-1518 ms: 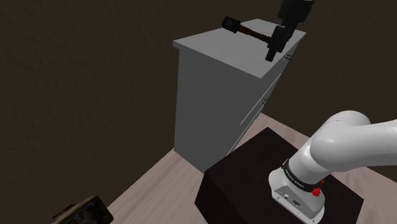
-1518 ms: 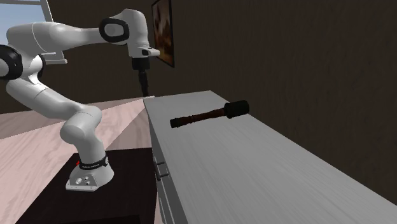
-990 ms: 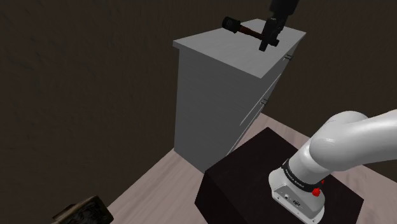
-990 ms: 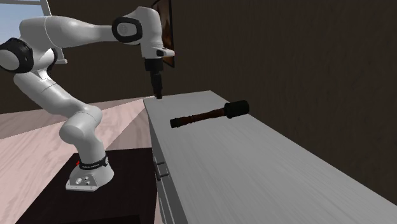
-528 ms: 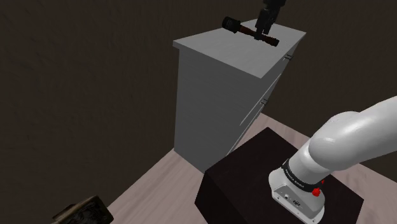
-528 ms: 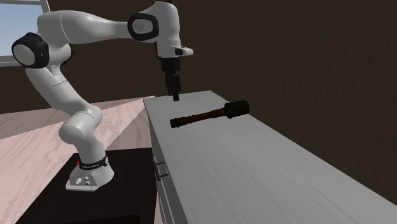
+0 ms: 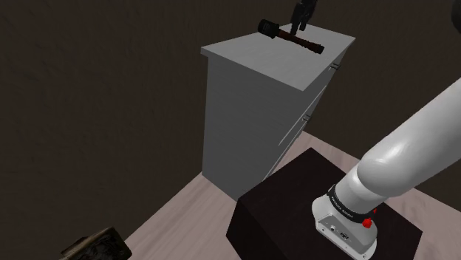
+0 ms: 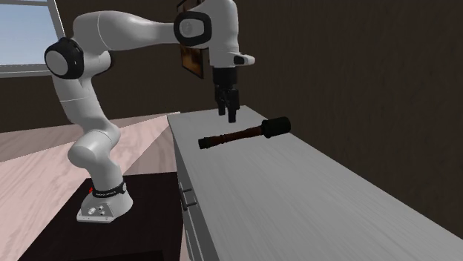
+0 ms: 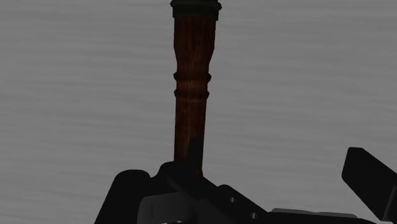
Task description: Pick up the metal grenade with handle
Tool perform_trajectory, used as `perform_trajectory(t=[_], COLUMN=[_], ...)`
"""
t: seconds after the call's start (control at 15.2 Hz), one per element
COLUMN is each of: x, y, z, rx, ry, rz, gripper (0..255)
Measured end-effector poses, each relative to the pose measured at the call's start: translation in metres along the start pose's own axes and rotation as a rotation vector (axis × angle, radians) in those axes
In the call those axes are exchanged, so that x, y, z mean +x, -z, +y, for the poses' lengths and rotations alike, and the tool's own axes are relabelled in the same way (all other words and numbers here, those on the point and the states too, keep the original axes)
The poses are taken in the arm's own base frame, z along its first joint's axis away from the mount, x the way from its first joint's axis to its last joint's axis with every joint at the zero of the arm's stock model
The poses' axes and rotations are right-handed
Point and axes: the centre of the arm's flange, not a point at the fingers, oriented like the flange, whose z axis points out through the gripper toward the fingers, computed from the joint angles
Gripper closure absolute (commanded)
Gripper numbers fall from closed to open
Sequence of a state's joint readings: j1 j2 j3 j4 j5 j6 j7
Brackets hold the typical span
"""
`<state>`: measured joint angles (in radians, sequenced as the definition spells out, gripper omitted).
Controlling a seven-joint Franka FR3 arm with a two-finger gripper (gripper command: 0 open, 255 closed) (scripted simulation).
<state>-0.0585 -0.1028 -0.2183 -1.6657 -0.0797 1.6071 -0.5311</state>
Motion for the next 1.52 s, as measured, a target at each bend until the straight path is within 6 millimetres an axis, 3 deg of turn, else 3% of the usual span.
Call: perform_trajectory(t=[0.4,0.92,0.99,1.52], x=[0.046,0.051,0.05,0.05], y=[-0.006,-0.038,-0.039,-0.04], z=[0.053,0.057,0.057,0.057], rx=[0.006,0.006,0.005,0.005], ry=[0.009,0.011,0.011,0.011], rz=[0.001,0.001,0.001,0.002], gripper=[0,0,255,255])
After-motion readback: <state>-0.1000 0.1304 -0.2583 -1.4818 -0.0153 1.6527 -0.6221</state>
